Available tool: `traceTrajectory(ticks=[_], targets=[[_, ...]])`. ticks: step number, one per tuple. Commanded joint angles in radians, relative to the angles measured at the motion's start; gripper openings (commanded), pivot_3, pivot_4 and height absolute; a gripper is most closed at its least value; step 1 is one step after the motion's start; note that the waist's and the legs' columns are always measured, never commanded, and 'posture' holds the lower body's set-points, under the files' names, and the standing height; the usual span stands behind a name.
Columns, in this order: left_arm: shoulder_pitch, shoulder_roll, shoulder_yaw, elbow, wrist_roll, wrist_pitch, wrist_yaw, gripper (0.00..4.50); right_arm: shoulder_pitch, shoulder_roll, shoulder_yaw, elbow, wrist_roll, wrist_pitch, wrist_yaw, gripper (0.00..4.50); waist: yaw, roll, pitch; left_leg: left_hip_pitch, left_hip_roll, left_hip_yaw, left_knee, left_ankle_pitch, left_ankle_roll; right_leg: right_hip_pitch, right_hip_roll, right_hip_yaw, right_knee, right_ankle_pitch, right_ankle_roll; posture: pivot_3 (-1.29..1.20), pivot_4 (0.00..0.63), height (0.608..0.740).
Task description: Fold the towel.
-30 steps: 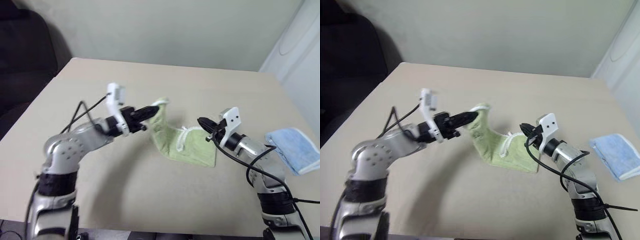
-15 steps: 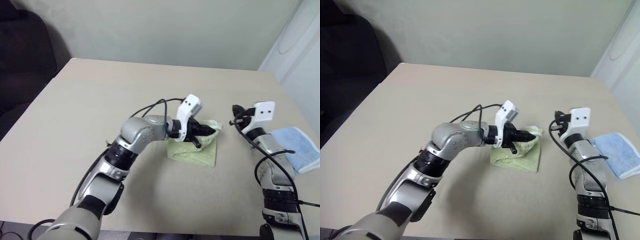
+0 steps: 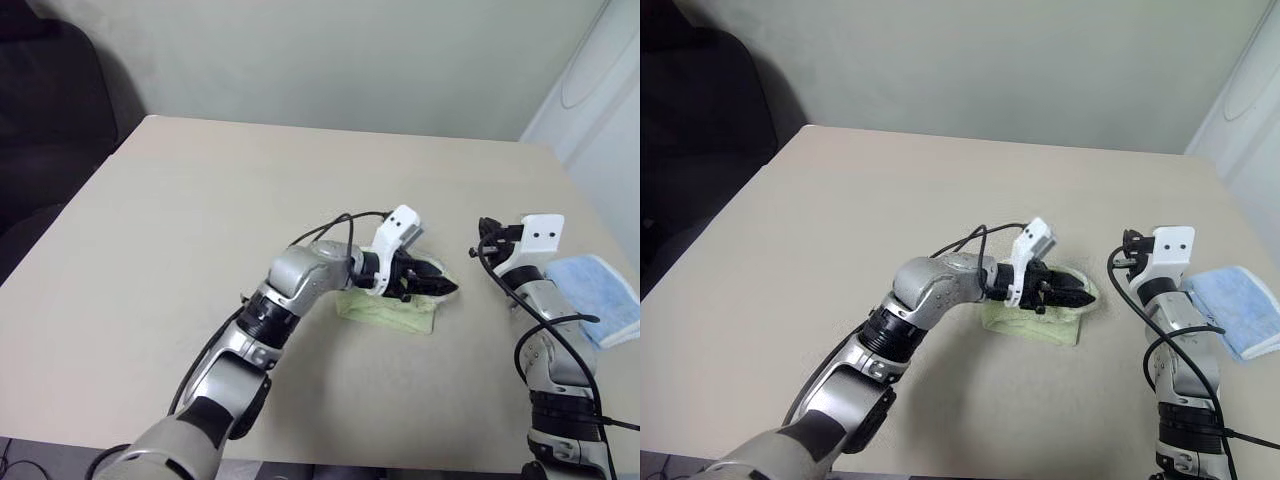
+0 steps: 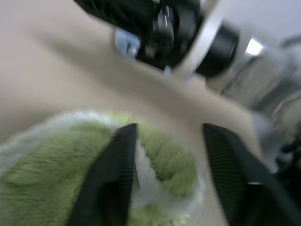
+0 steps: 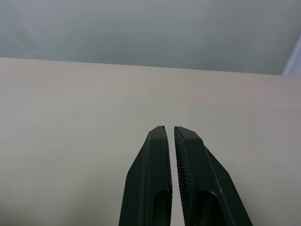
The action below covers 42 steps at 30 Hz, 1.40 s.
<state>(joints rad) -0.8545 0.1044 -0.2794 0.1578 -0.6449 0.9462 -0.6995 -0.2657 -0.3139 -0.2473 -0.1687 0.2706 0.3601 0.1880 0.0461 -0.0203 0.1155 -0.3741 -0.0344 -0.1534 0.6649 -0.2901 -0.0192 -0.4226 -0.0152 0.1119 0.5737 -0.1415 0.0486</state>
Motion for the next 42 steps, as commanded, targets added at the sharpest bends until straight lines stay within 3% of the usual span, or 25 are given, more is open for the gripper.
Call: traceTrajectory(ticks=[1,2,5,10,14,21,24,29,34,37,42], targets=[[0.014,-0.010,0.159,-0.100,-0.128,0.059,-0.004,3.81,-0.021,-0.017,-0.002,-0.037,0.004,0.004,0.009,0.33,-0.001,0.000,0.000,0.000,0.000,0.000,0.000,0.000,0.000,0.000,0.000,0.000,0.000,0.000,0.000,0.00,0.150,0.740],[0.021,-0.006,0.200,-0.115,-0.151,0.067,0.009,4.12,-0.021,-0.023,0.002,-0.041,0.005,0.010,0.017,0.33,-0.001,0.000,0.000,0.000,0.000,0.000,0.000,0.000,0.001,0.000,0.000,0.000,0.000,0.000,0.000,0.00,0.150,0.740],[0.037,0.037,0.288,-0.130,-0.163,0.058,0.040,4.12,-0.012,-0.060,0.020,-0.077,0.028,0.042,0.076,0.33,-0.001,0.000,0.000,0.000,0.000,0.000,0.000,0.001,0.001,0.000,0.000,0.000,0.000,0.000,0.000,0.00,0.150,0.740],[0.082,0.171,0.247,-0.131,-0.046,-0.060,-0.035,4.16,0.000,-0.124,0.031,-0.181,0.124,0.151,0.183,0.17,-0.001,0.000,0.000,0.001,0.000,0.001,0.000,0.001,0.001,0.000,0.001,0.000,0.000,0.000,0.001,0.00,0.150,0.740],[0.112,0.232,0.181,-0.073,0.070,-0.195,-0.108,3.25,0.006,-0.150,0.056,-0.252,0.204,0.247,0.239,0.00,0.004,0.000,0.000,-0.001,-0.002,-0.001,0.001,0.003,0.003,0.000,0.000,0.000,0.000,0.000,0.000,0.00,0.150,0.740],[0.184,0.198,0.032,-0.033,0.231,-0.420,-0.204,0.70,0.101,-0.143,0.139,-0.321,0.237,0.299,0.280,0.00,0.005,0.000,0.000,-0.004,-0.005,-0.002,0.002,0.003,0.003,-0.002,-0.004,0.000,0.000,0.000,0.000,0.00,0.150,0.740],[0.189,0.154,0.014,0.029,0.261,-0.434,-0.197,0.70,0.152,-0.148,0.187,-0.297,0.199,0.280,0.290,0.00,0.006,0.000,0.000,-0.006,-0.006,-0.003,0.002,0.003,0.003,-0.003,-0.004,-0.001,-0.001,0.000,0.000,0.00,0.150,0.740],[0.176,0.096,-0.100,0.303,0.460,-0.561,-0.144,0.70,0.198,-0.105,0.262,-0.098,0.088,0.214,0.251,0.00,0.004,-0.001,-0.001,-0.005,-0.005,-0.002,0.002,0.002,0.001,-0.003,-0.006,-0.001,0.000,-0.001,0.001,0.00,0.150,0.740],[0.176,0.071,-0.071,0.388,0.481,-0.615,-0.172,0.70,0.209,-0.082,0.283,-0.017,0.029,0.150,0.250,0.00,0.003,-0.002,-0.006,-0.001,-0.006,-0.002,0.002,0.001,0.000,0.002,-0.006,-0.001,0.000,-0.005,0.008,0.00,0.150,0.740],[0.189,0.073,0.017,0.334,0.398,-0.618,-0.219,0.70,0.231,-0.086,0.268,-0.077,0.026,0.128,0.254,0.00,0.002,-0.002,-0.006,0.000,-0.006,-0.002,0.002,-0.001,-0.003,0.004,-0.006,-0.001,0.000,-0.006,0.010,0.00,0.150,0.740],[0.200,0.088,0.283,0.119,0.100,-0.420,-0.216,0.70,0.256,-0.092,0.173,-0.271,0.120,0.151,0.261,0.00,-0.001,-0.001,-0.005,-0.008,-0.005,-0.002,0.001,-0.001,-0.005,-0.005,-0.006,-0.002,0.001,-0.004,0.007,0.00,0.150,0.740]])
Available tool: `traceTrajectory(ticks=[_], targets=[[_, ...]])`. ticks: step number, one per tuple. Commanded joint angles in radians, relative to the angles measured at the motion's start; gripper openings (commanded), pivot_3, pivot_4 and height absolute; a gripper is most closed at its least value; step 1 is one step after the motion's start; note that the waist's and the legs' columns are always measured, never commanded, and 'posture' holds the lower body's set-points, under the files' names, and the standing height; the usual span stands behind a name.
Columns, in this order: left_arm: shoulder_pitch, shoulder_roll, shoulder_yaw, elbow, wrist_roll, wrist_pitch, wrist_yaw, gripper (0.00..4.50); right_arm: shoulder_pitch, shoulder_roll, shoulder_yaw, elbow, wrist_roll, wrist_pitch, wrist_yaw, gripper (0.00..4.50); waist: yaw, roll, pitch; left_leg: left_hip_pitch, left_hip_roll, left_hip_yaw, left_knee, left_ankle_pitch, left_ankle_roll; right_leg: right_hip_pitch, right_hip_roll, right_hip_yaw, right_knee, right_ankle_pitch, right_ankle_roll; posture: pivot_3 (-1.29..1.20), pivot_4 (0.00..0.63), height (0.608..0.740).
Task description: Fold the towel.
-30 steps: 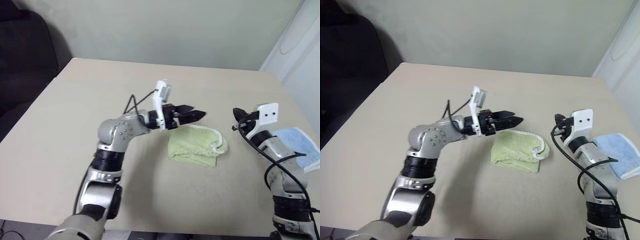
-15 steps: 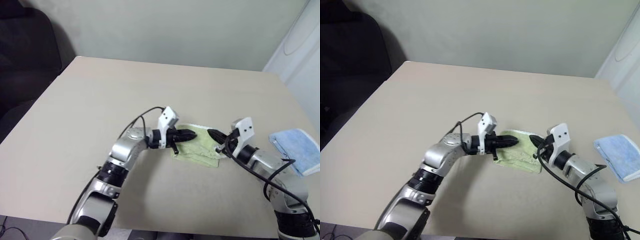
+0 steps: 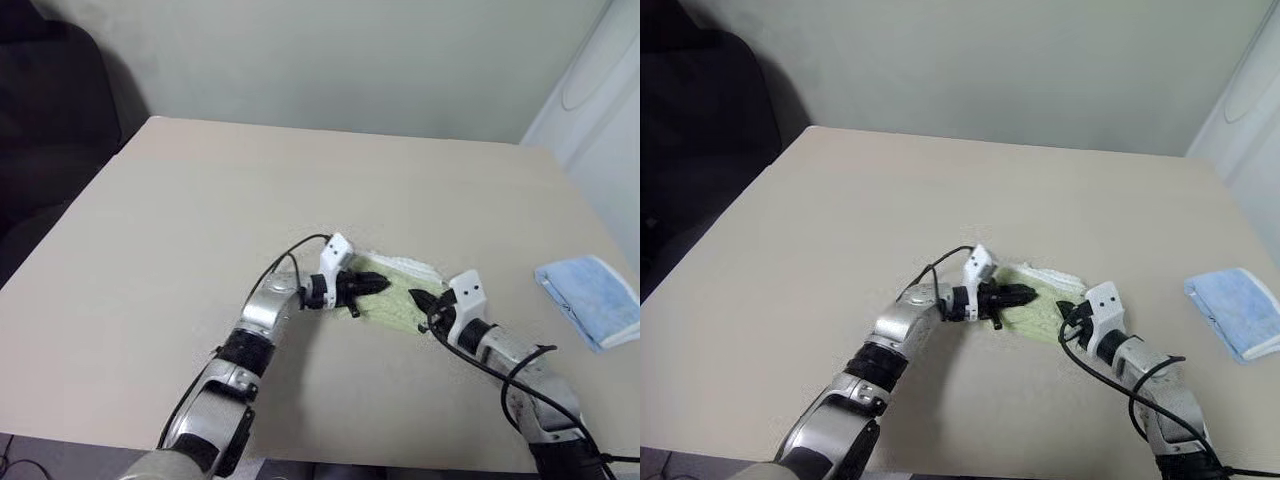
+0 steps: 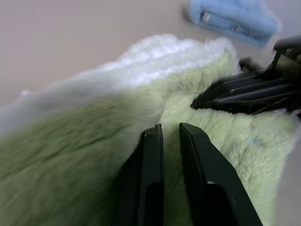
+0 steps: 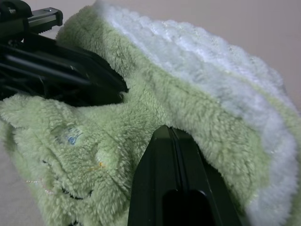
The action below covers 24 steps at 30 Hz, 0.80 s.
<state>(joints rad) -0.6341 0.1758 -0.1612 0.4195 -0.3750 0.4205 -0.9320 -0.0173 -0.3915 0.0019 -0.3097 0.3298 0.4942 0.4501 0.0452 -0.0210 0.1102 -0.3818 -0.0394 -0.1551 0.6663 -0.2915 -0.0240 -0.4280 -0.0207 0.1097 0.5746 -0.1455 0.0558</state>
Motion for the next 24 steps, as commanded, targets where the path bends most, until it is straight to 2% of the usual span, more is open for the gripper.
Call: traceTrajectory(ticks=[1,2,5,8,9,12,18,21,24], targets=[[-0.022,0.030,0.221,-0.175,-0.225,0.145,0.031,0.70,0.010,-0.018,-0.102,-0.170,0.088,0.030,0.000,0.00,0.000,0.000,0.000,-0.003,0.000,0.000,-0.001,0.002,0.000,-0.003,0.000,0.000,0.000,0.004,-0.006,0.00,0.150,0.740],[-0.022,0.047,0.266,-0.196,-0.262,0.171,0.040,0.70,0.008,-0.020,-0.126,-0.200,0.114,0.045,-0.002,0.00,0.000,0.000,0.000,-0.002,0.000,0.001,-0.001,0.009,-0.007,-0.003,0.000,0.000,0.000,0.005,-0.005,0.00,0.150,0.740],[-0.012,0.120,0.333,-0.210,-0.269,0.186,0.063,0.70,-0.008,-0.038,-0.190,-0.248,0.186,0.097,-0.002,0.00,-0.001,0.000,0.000,0.000,0.001,0.003,-0.002,0.010,-0.006,-0.001,0.001,0.000,0.000,0.004,-0.005,0.00,0.150,0.740],[0.006,0.183,0.330,-0.193,-0.242,0.203,0.071,0.66,-0.028,-0.071,-0.233,-0.247,0.244,0.134,0.024,0.55,-0.001,0.000,0.000,0.001,0.000,0.002,-0.001,0.003,0.003,0.000,0.001,0.002,-0.001,0.002,-0.001,0.00,0.150,0.740],[0.011,0.193,0.335,-0.189,-0.253,0.218,0.068,0.66,-0.039,-0.077,-0.241,-0.236,0.256,0.139,0.029,0.88,0.001,0.000,0.000,0.000,0.000,0.001,0.000,0.003,0.003,0.000,0.000,0.002,0.000,0.001,0.000,0.00,0.150,0.740],[0.045,0.220,0.337,-0.201,-0.284,0.325,0.085,1.28,-0.075,-0.087,-0.238,-0.176,0.250,0.127,0.035,1.90,0.002,-0.001,0.000,-0.001,-0.001,0.001,0.001,0.003,0.003,0.000,0.000,0.002,0.000,0.004,-0.005,0.00,0.150,0.740],[0.082,0.241,0.291,-0.240,-0.311,0.477,0.073,3.36,-0.141,-0.082,-0.217,-0.097,0.190,0.071,0.012,3.96,0.002,-0.001,0.000,-0.001,0.000,0.000,-0.001,0.004,0.003,-0.002,0.000,0.001,0.000,0.005,-0.006,0.00,0.150,0.740],[0.036,0.217,0.261,-0.150,-0.278,0.529,0.110,4.40,-0.161,-0.052,-0.213,-0.069,0.169,0.042,-0.013,3.97,0.002,-0.001,0.000,-0.001,0.000,0.000,-0.001,0.004,0.002,-0.002,0.000,0.001,0.000,0.005,-0.007,0.00,0.150,0.740],[-0.032,0.187,0.267,-0.037,-0.280,0.576,0.116,4.49,-0.170,-0.031,-0.197,-0.063,0.152,0.029,-0.020,3.97,0.004,-0.001,0.000,-0.001,-0.001,0.000,-0.001,0.005,0.002,-0.002,0.000,0.001,0.000,0.007,-0.009,0.00,0.150,0.740]])
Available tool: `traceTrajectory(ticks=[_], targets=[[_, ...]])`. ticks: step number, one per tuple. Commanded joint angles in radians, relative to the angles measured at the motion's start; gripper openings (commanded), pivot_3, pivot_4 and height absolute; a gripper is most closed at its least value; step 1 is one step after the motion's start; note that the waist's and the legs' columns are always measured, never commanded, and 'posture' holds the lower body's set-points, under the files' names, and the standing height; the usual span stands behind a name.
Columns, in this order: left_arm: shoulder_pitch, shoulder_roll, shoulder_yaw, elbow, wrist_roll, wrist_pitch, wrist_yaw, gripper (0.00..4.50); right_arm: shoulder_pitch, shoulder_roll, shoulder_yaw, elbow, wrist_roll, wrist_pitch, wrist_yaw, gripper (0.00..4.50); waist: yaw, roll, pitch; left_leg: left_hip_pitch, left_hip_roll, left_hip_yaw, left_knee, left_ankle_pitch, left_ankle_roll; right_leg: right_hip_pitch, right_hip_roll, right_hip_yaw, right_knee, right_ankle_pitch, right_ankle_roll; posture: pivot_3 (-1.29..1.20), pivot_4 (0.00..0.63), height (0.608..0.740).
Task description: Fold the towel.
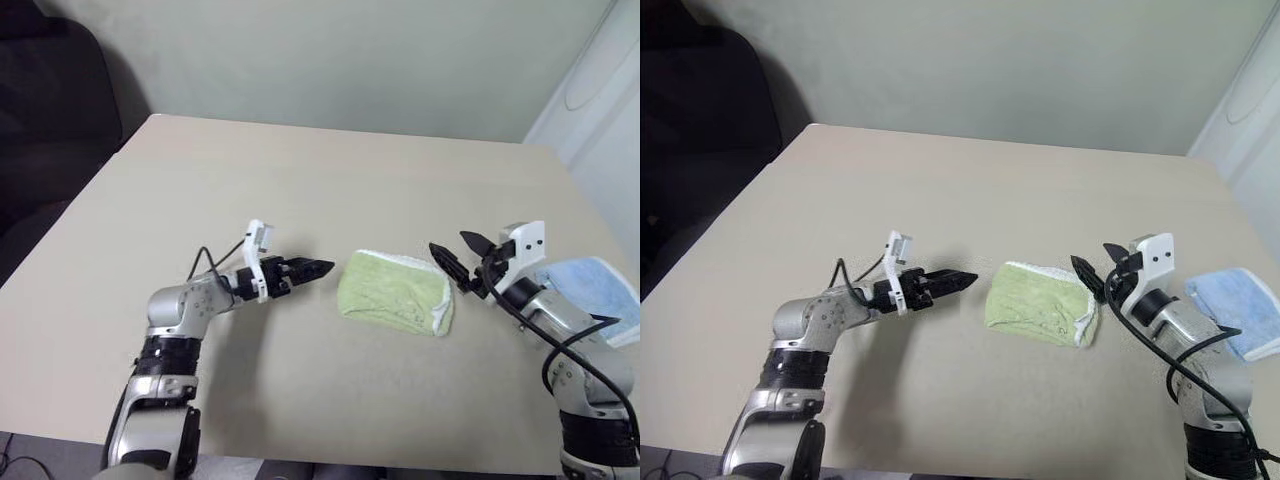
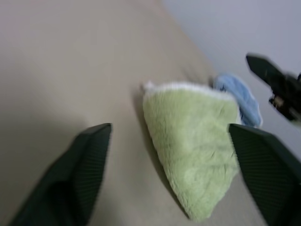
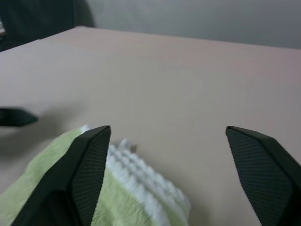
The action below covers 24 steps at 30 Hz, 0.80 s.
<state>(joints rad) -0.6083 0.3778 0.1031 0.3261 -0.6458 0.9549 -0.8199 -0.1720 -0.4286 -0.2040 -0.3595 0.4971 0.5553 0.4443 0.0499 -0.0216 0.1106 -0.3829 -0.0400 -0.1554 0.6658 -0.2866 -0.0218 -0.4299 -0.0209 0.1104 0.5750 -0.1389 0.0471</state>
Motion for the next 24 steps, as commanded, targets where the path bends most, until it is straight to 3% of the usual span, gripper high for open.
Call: traceTrajectory(ticks=[1,10,24], targets=[[-0.069,-0.018,-0.010,0.074,0.000,0.046,-0.005,4.49,-0.015,0.009,0.012,-0.011,-0.023,-0.038,-0.015,3.97,-0.001,0.000,0.000,0.000,0.000,0.000,0.000,0.000,0.000,0.000,0.000,0.000,0.000,0.000,0.000,0.00,0.150,0.740],[-0.156,-0.091,-0.091,0.217,0.062,0.044,-0.062,4.49,0.002,0.039,0.010,-0.015,-0.058,-0.065,-0.048,3.97,0.006,0.000,0.000,0.000,0.000,0.000,0.000,0.006,0.000,0.001,0.000,0.000,0.000,0.000,0.000,0.00,0.150,0.740],[-0.172,-0.190,-0.237,0.241,0.147,0.003,-0.205,4.49,0.034,0.062,0.004,-0.068,-0.070,-0.062,-0.112,3.97,0.013,0.000,0.000,0.001,-0.001,0.000,0.001,0.006,0.003,0.003,-0.001,0.000,-0.001,-0.001,0.003,0.00,0.150,0.740]])
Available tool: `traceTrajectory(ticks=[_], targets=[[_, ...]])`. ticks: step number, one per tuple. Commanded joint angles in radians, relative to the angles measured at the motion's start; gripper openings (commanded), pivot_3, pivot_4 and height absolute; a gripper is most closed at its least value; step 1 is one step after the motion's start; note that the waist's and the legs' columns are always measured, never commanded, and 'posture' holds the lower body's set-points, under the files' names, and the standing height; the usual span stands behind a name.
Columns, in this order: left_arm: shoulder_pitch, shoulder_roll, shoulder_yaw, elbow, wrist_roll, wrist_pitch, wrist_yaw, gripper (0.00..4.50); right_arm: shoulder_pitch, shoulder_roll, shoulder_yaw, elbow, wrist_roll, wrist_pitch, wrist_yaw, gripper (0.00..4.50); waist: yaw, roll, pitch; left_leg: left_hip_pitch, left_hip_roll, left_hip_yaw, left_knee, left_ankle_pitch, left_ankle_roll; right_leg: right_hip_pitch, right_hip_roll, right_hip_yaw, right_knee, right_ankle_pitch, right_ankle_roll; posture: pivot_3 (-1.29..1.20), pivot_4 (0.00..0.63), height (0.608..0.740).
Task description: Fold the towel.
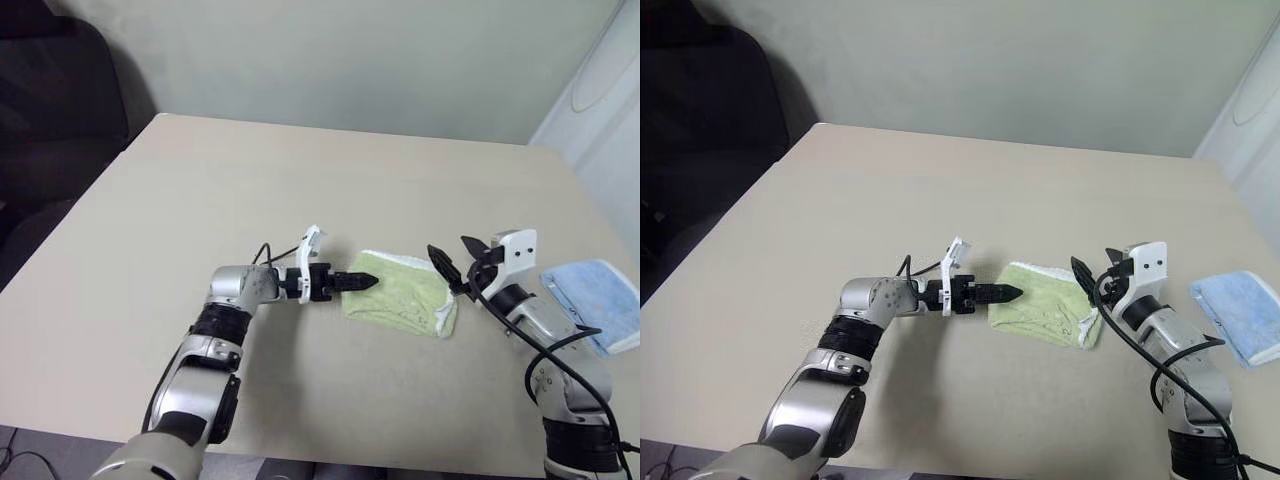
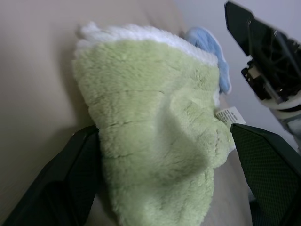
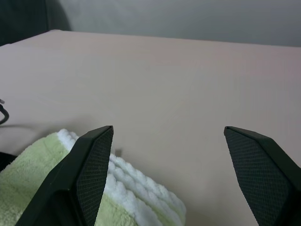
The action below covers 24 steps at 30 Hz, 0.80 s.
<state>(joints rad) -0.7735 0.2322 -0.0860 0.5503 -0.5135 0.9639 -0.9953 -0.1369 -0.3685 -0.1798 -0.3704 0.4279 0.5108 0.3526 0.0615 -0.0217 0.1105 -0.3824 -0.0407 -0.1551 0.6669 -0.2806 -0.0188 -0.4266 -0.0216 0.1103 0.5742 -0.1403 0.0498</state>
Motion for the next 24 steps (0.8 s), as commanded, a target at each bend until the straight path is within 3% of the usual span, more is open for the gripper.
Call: traceTrajectory(ticks=[1,17,24], targets=[[-0.010,-0.052,-0.047,0.019,0.015,-0.006,-0.033,4.49,0.001,0.002,-0.021,-0.060,0.000,-0.016,-0.022,3.97,0.002,0.000,0.000,0.000,0.000,0.000,0.000,0.000,0.000,0.000,0.000,0.000,0.000,0.000,0.000,0.00,0.150,0.740],[-0.059,-0.159,-0.069,0.144,0.148,-0.080,0.012,4.49,-0.008,0.014,-0.015,-0.070,0.002,-0.016,-0.043,3.97,0.020,0.000,0.000,0.000,-0.001,0.000,0.003,-0.002,0.005,0.007,-0.001,0.001,0.000,-0.003,0.006,0.00,0.150,0.740],[-0.047,-0.158,-0.087,0.132,0.179,-0.113,-0.014,2.12,-0.016,0.025,-0.020,-0.066,-0.002,-0.023,-0.055,3.97,0.021,0.000,0.000,0.000,0.000,0.000,0.003,-0.002,0.005,0.007,-0.001,0.001,0.000,-0.005,0.008,0.00,0.150,0.740]])
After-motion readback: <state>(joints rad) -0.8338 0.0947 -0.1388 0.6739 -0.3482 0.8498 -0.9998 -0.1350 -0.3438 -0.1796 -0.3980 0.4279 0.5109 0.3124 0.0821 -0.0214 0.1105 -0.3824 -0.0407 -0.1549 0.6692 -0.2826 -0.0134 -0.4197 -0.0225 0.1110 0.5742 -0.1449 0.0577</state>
